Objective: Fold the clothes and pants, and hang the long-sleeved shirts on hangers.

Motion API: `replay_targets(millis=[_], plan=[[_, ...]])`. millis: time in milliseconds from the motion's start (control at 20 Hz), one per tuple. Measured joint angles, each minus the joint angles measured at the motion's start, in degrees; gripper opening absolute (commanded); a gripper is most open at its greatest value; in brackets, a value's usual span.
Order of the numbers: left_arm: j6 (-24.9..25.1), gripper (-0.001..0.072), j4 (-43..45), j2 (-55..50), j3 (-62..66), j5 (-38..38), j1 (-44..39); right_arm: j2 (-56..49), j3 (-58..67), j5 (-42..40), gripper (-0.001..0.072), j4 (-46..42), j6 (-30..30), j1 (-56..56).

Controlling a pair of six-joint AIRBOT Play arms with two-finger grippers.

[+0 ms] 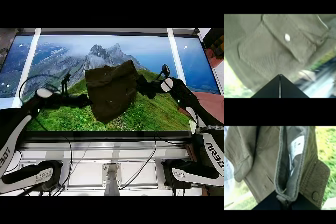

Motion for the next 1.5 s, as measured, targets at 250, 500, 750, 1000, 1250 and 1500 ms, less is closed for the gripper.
replay_targets(millis=[250, 500, 750, 1000, 1250, 1500], plan=[[4.3, 0.0333, -6.4, 3.1, -9.5, -7.5, 3.0, 0.0, 0.0, -1.3, 0.0035, -0.3, -1.2, 0.0], [-0.4, 0.0333, -2.7, 3.7, -12.1, -9.0, 3.8, 0.0, 0.0, -1.1, 0.0034, -0.4, -2.8, 0.0], [-7.2, 0.0333, 1.7, 3.8, -12.6, -4.6, 0.9, 0.0, 0.0, -1.0, 0.0035, -0.4, -3.8, 0.0], [-10.2, 0.0369, -0.5, 0.9, -12.7, 0.3, -3.1, 0.0, 0.0, -1.2, 0.0035, -0.3, -4.3, 0.0], [-10.0, 0.0370, -6.5, -4.0, -12.7, 4.6, -4.9, 0.0, 0.0, -1.3, 0.0035, -0.2, -4.4, 0.0], [-9.4, 0.0370, -10.5, -5.3, -12.7, 10.0, -5.6, 0.0, 0.0, -1.4, 0.0035, -0.2, -4.4, 0.0]])
